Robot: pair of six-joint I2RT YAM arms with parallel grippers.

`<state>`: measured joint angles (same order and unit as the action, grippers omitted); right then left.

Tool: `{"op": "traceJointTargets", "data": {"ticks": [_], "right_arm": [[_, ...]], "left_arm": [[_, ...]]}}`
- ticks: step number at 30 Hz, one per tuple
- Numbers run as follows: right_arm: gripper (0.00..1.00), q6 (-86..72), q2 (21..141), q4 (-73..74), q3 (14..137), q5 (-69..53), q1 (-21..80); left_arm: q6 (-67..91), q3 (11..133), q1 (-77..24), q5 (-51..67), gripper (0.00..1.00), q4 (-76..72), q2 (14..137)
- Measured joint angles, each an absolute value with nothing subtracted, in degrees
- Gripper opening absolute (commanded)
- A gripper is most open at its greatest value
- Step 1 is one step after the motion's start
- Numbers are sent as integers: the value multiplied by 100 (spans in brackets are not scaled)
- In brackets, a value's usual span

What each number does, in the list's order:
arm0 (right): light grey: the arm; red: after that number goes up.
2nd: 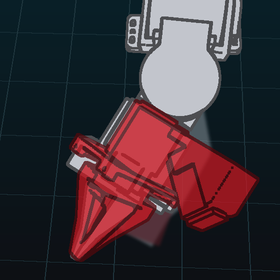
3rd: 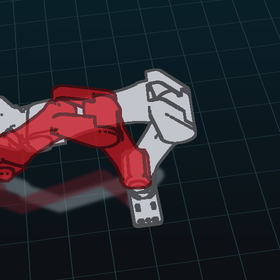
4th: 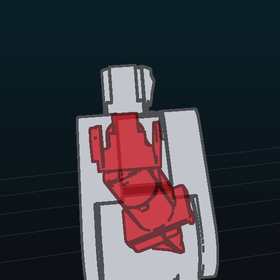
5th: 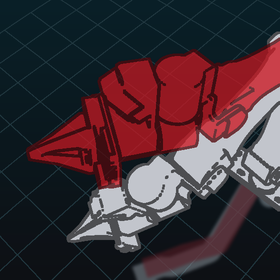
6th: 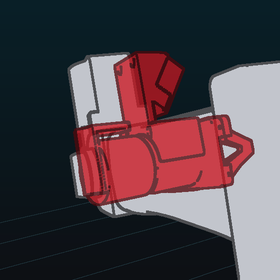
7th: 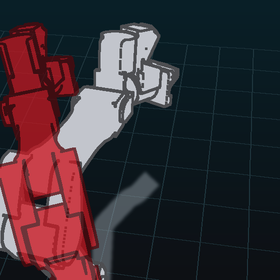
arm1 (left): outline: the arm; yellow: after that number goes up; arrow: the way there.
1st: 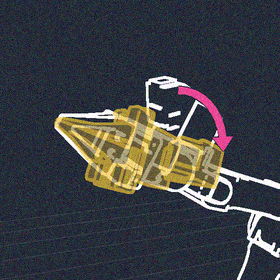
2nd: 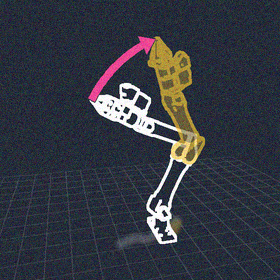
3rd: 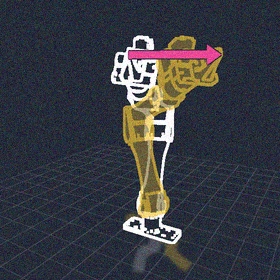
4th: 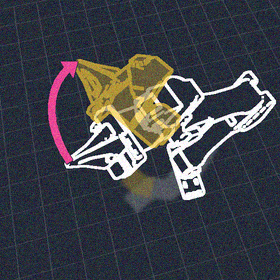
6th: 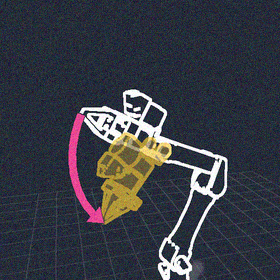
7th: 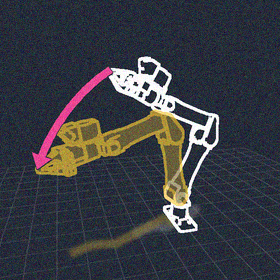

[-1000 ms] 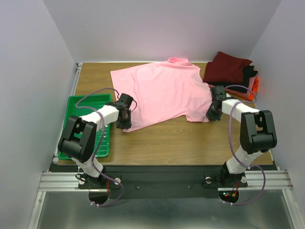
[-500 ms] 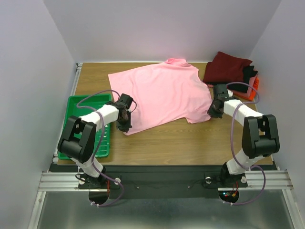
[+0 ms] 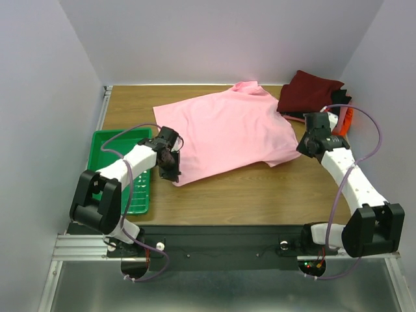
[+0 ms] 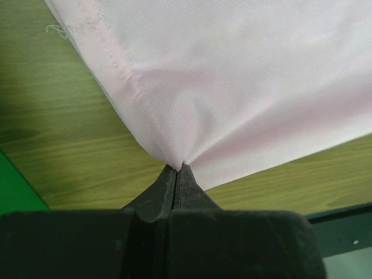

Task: Fold and stack the t-shirts
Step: Fold the tshirt

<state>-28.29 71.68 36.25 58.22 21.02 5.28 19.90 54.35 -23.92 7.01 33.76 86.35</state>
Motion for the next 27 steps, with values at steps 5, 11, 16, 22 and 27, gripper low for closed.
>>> {"op": "traceJointTargets", "data": {"ticks": [5, 11, 16, 22, 27], "right_arm": [[0, -2873, 7081, 4228, 5833, 2099, 528], [0, -2891, 7050, 4523, 5861, 2093, 528], [0, -2893, 7865, 4497, 6353, 1874, 528], [0, -2871, 8849, 4115, 6954, 1461, 528], [0, -2805, 9408, 3913, 7439, 1328, 528]], "left_arm": [[2099, 5332, -2392, 1063, 0, 3647, 8073], [2152, 5330, -2392, 1391, 0, 3983, 7623], [2036, 5367, -2255, 1743, 0, 4075, 7811], [1739, 5629, -1697, 2086, 0, 4042, 8243], [1555, 5865, -1271, 2335, 0, 3979, 8519]]}}
